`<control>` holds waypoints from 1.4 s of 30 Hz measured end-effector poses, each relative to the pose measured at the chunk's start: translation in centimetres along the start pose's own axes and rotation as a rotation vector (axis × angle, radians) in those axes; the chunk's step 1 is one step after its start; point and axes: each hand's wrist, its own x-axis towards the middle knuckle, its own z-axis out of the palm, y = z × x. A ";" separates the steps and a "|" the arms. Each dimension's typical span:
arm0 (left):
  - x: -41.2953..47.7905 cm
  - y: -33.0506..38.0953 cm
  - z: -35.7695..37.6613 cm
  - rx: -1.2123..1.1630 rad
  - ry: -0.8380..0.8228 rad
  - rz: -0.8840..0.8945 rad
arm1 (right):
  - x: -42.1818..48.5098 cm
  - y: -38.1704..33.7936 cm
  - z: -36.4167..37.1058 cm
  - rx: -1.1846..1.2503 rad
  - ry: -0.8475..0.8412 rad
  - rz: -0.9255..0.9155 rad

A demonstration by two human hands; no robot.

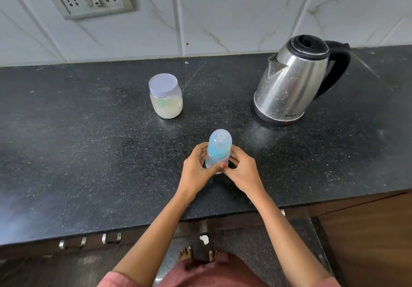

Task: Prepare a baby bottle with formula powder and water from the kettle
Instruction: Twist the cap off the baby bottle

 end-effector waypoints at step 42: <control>0.7 0.4 -0.2 0.169 -0.124 0.025 | 3.5 -9.4 -3.2 -0.859 -0.532 -0.262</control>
